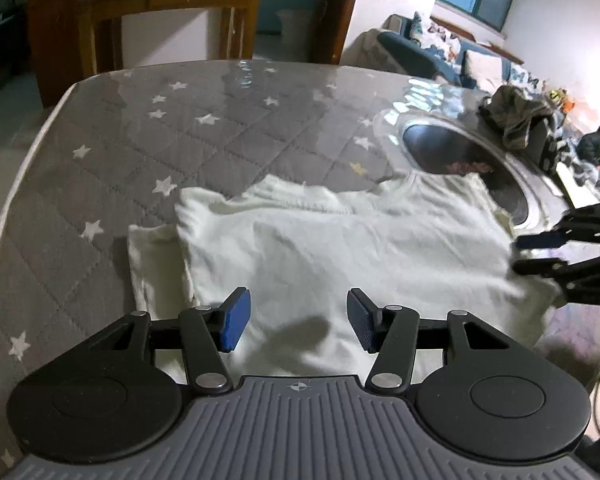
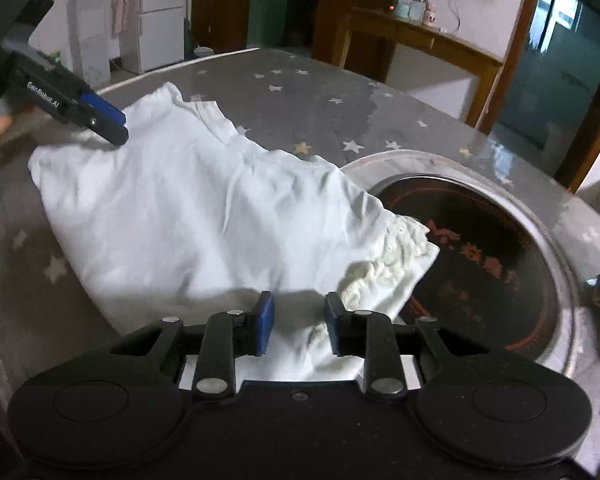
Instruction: Fold clothes
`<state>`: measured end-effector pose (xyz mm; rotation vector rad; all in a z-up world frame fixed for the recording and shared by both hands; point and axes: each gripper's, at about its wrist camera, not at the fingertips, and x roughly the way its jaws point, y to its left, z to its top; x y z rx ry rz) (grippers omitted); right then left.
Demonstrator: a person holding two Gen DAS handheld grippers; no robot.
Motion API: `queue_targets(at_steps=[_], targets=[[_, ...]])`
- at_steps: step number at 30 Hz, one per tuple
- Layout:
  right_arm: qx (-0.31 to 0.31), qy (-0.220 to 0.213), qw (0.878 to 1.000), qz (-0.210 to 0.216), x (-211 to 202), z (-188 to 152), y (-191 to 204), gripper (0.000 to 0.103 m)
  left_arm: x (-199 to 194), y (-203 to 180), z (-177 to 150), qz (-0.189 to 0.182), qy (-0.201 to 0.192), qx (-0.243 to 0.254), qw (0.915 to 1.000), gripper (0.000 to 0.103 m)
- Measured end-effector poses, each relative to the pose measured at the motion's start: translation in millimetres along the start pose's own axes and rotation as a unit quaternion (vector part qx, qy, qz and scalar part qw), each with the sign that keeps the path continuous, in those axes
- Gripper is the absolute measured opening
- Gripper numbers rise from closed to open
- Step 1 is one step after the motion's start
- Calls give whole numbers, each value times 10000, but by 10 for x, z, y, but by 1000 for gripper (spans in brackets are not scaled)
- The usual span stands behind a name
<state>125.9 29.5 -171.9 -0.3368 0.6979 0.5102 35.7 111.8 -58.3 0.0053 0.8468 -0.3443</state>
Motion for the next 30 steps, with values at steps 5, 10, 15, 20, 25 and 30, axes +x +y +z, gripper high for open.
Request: queue_targets(at_steps=[5, 10, 15, 20, 25, 30], targets=[[102, 19, 9999, -53, -49, -63, 15, 38, -77, 47, -61, 79, -133, -65, 9999, 55], [629, -140, 9977, -197, -121, -107, -125, 53, -160, 157, -102, 309, -238, -237, 9990, 55], [1138, -159, 9929, -295, -95, -107, -309, 60, -228, 283, -104, 403, -314, -389, 9979, 56], [1807, -126, 9833, -175, 49, -135, -435, 62, -187, 382, -126, 644, -198, -498, 9965, 56], [1877, -81, 9819, -222, 129, -137, -385, 62, -152, 415, -149, 690, -101, -495, 9963, 57], [1913, -87, 9813, -191, 148, -131, -379, 62, -134, 457, -158, 728, -68, -603, 9955, 57]])
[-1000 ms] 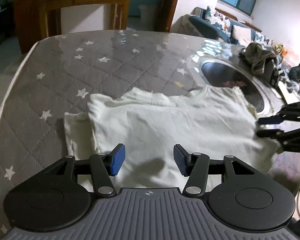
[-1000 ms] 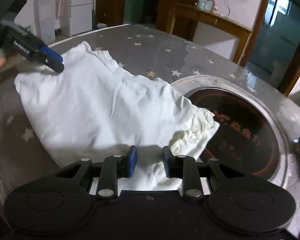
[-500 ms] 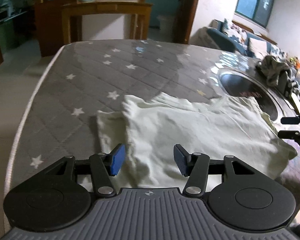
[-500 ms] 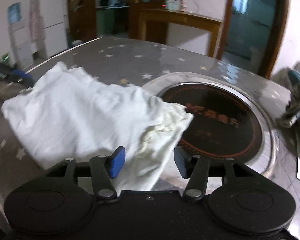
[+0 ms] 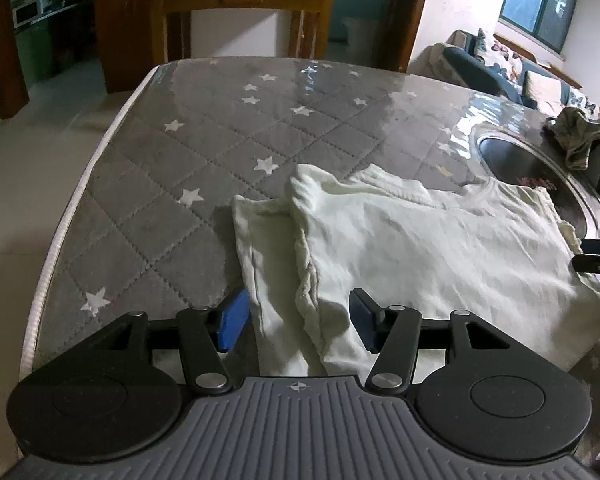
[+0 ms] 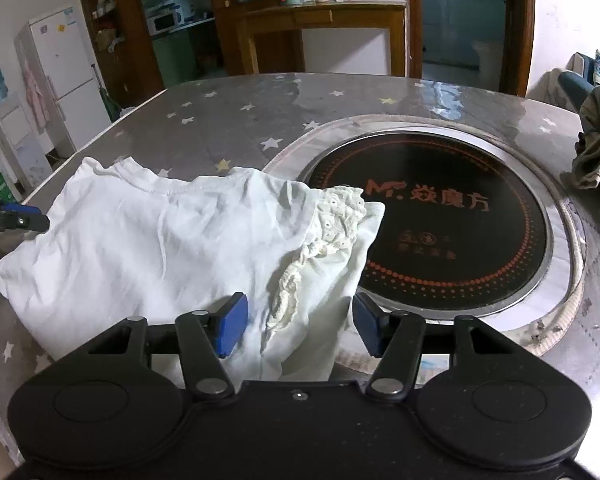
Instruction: Fold clothes
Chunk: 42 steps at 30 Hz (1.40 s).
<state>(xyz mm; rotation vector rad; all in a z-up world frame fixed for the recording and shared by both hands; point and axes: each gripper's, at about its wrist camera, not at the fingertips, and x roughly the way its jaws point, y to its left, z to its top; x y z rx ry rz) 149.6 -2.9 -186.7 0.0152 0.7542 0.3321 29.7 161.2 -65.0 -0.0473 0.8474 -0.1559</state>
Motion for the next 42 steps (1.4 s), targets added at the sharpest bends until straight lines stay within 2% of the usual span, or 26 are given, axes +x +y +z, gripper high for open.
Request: queue_targets(at_steps=[2, 6, 10, 16, 18, 22, 26, 29, 31, 33, 40, 42], targets=[[24, 13, 10000, 23, 4, 4, -6, 62, 16, -4, 13, -109, 13, -37, 9999, 60], [38, -17, 10000, 21, 2, 11, -11, 62, 56, -12, 29, 27, 24, -18, 10000, 62], [15, -48, 10000, -3, 3, 20, -2, 62, 129, 15, 26, -21, 144, -175, 9997, 62], [102, -60, 9999, 3, 27, 37, -25, 61, 144, -13, 17, -51, 113, -205, 9997, 62], [101, -66, 9999, -18, 35, 45, -20, 61, 143, -31, 14, -95, 121, -217, 9996, 58], [124, -83, 9999, -57, 45, 46, -20, 61, 142, -80, 9, -120, 137, -162, 9997, 42], [145, -92, 9998, -36, 56, 35, -17, 61, 150, -105, 14, -138, 156, -175, 9996, 40], [159, -96, 9998, -5, 62, 29, -17, 55, 155, -105, 26, -144, 186, -189, 9995, 40], [150, -80, 9998, 56, 59, 34, -12, 46, 156, -94, 35, -163, 209, -238, 9994, 40], [119, -70, 9999, 80, 64, 38, 10, 42, 156, -107, 33, -164, 208, -255, 9993, 41], [128, -101, 9998, 133, 83, 32, 6, 40, 197, -41, 43, -124, 229, -146, 9996, 43], [97, -109, 9998, 160, 78, 28, 13, 34, 204, -10, 45, -120, 239, -144, 9995, 43]])
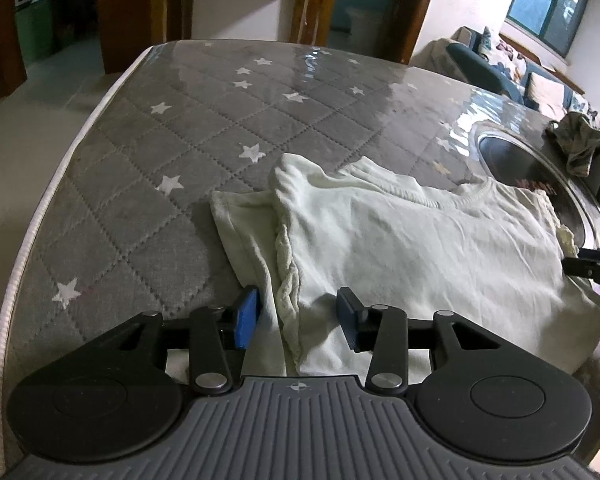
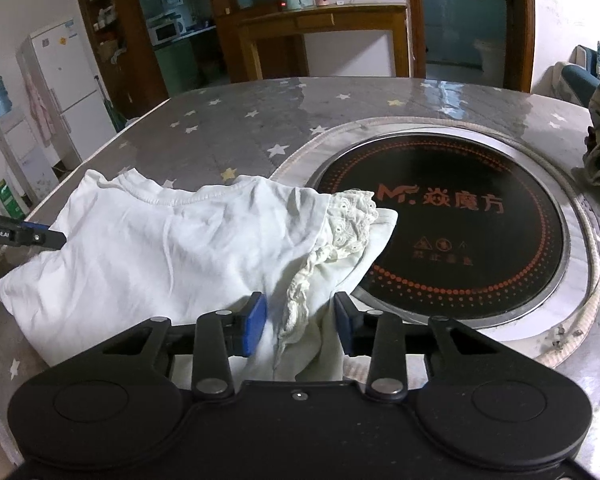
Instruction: Fold clothes
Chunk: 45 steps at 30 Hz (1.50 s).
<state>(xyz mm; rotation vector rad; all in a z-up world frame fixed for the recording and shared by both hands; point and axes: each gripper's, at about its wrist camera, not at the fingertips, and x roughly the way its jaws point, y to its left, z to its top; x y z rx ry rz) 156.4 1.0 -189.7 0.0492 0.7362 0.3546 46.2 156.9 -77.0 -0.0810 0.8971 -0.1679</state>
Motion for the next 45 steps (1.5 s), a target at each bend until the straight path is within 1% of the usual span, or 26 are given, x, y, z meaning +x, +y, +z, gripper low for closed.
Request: queue_targets(at_steps=[3, 5, 8, 12, 15, 20, 25, 28, 32, 36, 41, 42, 45], targets=[[-47, -6, 10000, 46, -9, -7, 23, 27, 0, 43, 4, -35, 19, -32, 10000, 31], [-88, -17, 10000, 41, -14, -6, 43, 24, -4, 65, 7, -81, 39, -81, 9999, 19], [-242, -46, 9997, -18, -27, 3, 85, 20, -16, 85, 5, -127, 22, -141, 9998, 15], [-311, -94, 9994, -70, -62, 19, 91, 13, -91, 72, -8, -106, -101, -40, 9999, 14], [-356, -124, 9992, -110, -81, 27, 95, 11, -164, 37, -13, -86, -167, 6, 9998, 13], [-514, -184, 9984, -153, -125, 50, 142, 10, -319, 57, 1, -148, -360, -49, 9992, 12], [-636, -354, 9972, -175, -212, 114, 180, 9, -405, -36, 51, -162, -403, -92, 9990, 12], [-774, -462, 9957, -198, -272, 195, 215, 9, -482, -83, 138, -326, -541, -164, 9979, 12], [-928, -605, 9936, -238, -346, 332, 254, 9, -524, -229, 265, -397, -652, -102, 9970, 12], [-1115, -758, 9904, -308, -392, 494, 290, 9, -549, -283, 390, -447, -723, -121, 9963, 12], [-1344, -944, 9854, -449, -343, 811, 275, 9, -565, -359, 739, -360, -921, -89, 9951, 12], [-1357, -958, 9850, -459, -331, 831, 270, 9, -550, -364, 812, -335, -946, -114, 9949, 12], [-1417, -1012, 9830, -587, -167, 1096, 214, 9, -487, -373, 1019, -232, -1015, -172, 9944, 12]])
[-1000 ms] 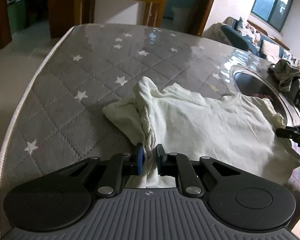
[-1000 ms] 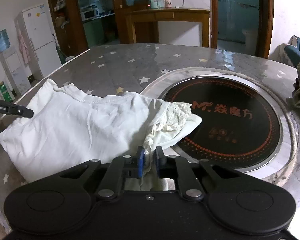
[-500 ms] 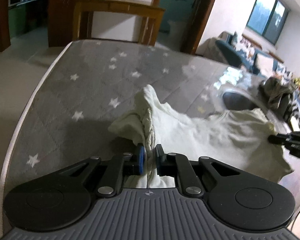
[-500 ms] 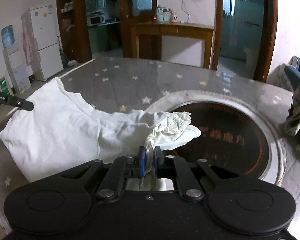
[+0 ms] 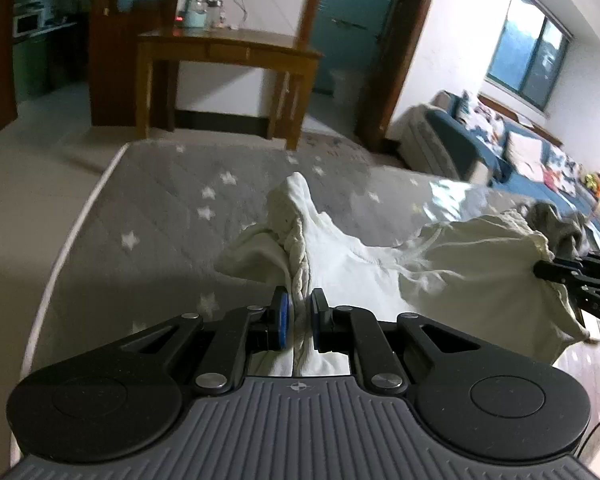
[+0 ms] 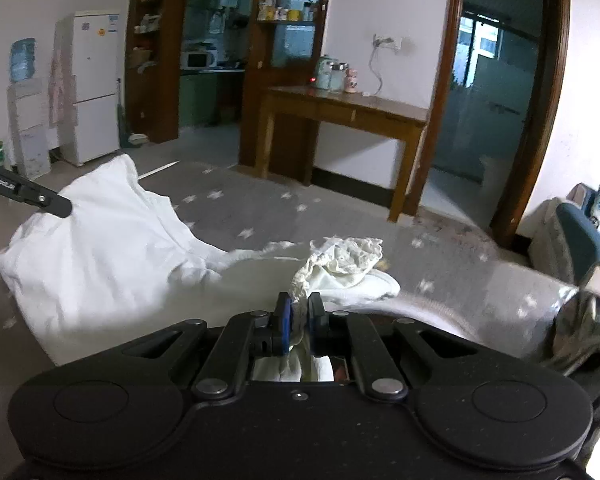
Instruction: Fold clothes
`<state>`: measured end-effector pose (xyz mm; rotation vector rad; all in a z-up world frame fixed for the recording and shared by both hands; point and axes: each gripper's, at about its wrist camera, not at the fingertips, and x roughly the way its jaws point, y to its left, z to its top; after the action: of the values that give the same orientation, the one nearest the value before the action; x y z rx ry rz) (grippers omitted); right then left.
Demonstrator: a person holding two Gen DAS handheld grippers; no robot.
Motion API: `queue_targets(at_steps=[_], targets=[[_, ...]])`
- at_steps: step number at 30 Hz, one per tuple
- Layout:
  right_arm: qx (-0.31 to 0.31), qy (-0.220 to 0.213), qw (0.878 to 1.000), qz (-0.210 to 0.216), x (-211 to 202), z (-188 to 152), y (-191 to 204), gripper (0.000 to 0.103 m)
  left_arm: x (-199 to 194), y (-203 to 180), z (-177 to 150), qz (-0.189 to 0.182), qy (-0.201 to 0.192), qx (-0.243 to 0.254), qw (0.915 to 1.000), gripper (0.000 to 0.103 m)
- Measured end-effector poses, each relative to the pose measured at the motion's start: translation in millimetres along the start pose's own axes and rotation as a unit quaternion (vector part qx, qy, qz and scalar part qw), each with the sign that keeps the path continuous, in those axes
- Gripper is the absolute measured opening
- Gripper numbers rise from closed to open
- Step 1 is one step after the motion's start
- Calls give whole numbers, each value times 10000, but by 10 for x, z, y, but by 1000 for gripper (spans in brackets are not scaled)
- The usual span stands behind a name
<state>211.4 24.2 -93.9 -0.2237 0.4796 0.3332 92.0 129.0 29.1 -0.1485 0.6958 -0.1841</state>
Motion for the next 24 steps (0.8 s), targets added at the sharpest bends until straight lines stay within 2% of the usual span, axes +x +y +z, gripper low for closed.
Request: queue_targets(at_steps=[4, 8, 11, 14, 17, 21, 24], targets=[[-97, 33, 9999, -116, 280, 143, -87, 9, 191, -6, 216, 223, -86, 11, 9997, 12], [-115, 199, 9995, -203, 659, 183, -180, 9, 514, 59, 356, 428, 52, -130, 9990, 12], [-99, 379, 9990, -234, 909, 144, -239, 9, 801, 120, 381, 616, 233, -205, 9976, 12], [22, 733, 9970, -233, 1255, 6, -300, 9, 1064, 169, 363, 663, 503, -323, 9960, 12], [48, 1057, 9940, -264, 1466, -150, -300, 9, 1208, 173, 267, 794, 675, -199, 9944, 13], [104, 1217, 9922, -247, 1571, -245, -303, 11, 1307, 263, 203, 812, 842, -237, 9929, 16], [238, 1190, 9923, -234, 1538, -223, -323, 16, 1294, 294, 217, 858, 818, -218, 9927, 19]])
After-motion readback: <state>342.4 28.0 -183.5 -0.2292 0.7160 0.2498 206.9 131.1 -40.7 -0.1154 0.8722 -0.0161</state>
